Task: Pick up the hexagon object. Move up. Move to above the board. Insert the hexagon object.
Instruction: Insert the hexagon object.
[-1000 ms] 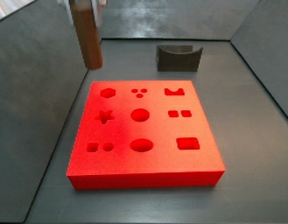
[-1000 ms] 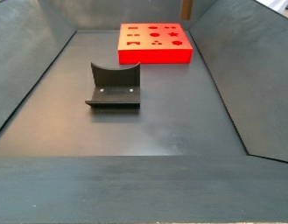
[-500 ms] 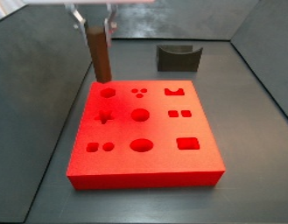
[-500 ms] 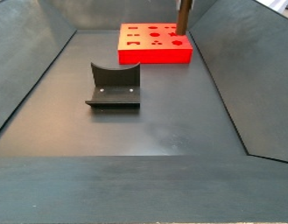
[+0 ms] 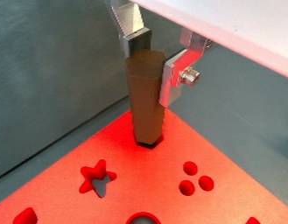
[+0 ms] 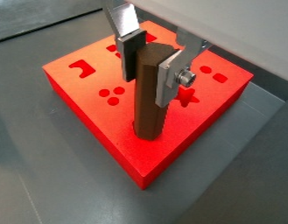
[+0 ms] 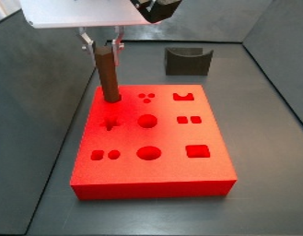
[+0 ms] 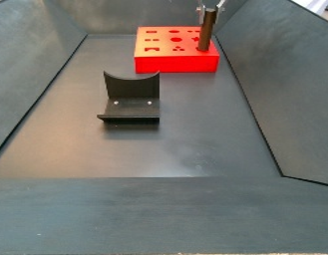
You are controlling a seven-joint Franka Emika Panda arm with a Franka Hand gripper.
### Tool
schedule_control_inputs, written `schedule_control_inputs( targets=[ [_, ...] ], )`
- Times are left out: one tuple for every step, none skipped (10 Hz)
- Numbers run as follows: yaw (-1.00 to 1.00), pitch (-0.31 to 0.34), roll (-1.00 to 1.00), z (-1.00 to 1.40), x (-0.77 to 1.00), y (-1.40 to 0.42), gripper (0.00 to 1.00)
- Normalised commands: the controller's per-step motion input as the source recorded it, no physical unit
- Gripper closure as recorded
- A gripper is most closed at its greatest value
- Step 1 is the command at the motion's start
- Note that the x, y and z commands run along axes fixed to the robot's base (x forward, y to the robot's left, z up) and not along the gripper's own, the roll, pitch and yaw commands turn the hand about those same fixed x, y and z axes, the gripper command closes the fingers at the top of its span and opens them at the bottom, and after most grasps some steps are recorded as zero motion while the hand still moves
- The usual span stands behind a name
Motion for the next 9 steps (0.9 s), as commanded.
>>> schedule_control_inputs(
  targets=[
    [0.02, -0.094, 0.0, -0.31, 0.03, -0.07, 1.0],
    [0.03, -0.039, 0.0, -0.39, 0.31, 0.0, 1.0],
    [0.05, 0.0, 0.0, -0.43, 0.38, 0.0, 1.0],
    [0.04, 0.0, 0.0, -0.4, 0.48, 0.03, 1.0],
    [0.03, 0.0, 0.0, -0.39, 0.48, 0.05, 1.0],
    [0.01, -0.009, 0.03, -0.45, 0.08, 0.0, 1.0],
    [0.0, -0.051, 0.07, -0.47, 0.0, 0.0, 1.0],
    [0.0, -0.099, 0.09, -0.54, -0.07, 0.0, 1.0],
    [0.0, -0.164, 0.11, -0.63, -0.15, -0.03, 1.0]
  ],
)
